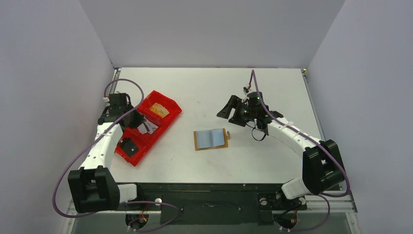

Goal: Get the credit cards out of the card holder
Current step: Place the credit card in the storage box.

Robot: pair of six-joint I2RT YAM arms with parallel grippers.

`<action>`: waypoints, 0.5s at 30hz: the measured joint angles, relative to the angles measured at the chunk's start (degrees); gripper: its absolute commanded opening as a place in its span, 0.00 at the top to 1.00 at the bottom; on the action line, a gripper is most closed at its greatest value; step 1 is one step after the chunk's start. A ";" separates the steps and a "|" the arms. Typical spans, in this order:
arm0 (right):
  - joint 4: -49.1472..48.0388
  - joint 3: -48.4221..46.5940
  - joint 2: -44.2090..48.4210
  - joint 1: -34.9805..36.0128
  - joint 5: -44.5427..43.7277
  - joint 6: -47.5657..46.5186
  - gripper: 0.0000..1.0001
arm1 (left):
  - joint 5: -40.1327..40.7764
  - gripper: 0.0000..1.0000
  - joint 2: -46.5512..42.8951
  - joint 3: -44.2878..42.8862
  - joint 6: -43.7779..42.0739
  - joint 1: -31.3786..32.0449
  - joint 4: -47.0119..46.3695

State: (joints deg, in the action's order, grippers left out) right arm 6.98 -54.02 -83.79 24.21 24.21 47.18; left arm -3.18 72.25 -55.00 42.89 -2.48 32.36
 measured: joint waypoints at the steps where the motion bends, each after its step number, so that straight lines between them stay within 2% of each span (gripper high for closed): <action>1: 0.09 0.00 0.00 0.00 0.02 -0.13 0.27 | 0.02 1.00 0.22 0.00 -0.04 -1.01 -0.04; 7: 0.50 0.00 0.02 0.00 0.07 -0.61 0.27 | 0.20 1.00 4.42 0.42 -0.02 -4.00 -1.40; 15: 0.81 0.00 0.02 -0.15 0.68 -1.49 0.27 | -0.09 0.99 9.86 1.29 1.03 -4.39 -4.20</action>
State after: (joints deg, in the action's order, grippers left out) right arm 7.79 -54.02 -83.77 24.05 24.88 45.69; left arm -3.27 82.11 -53.71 43.92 -6.87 28.16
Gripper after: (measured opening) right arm 0.731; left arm 0.006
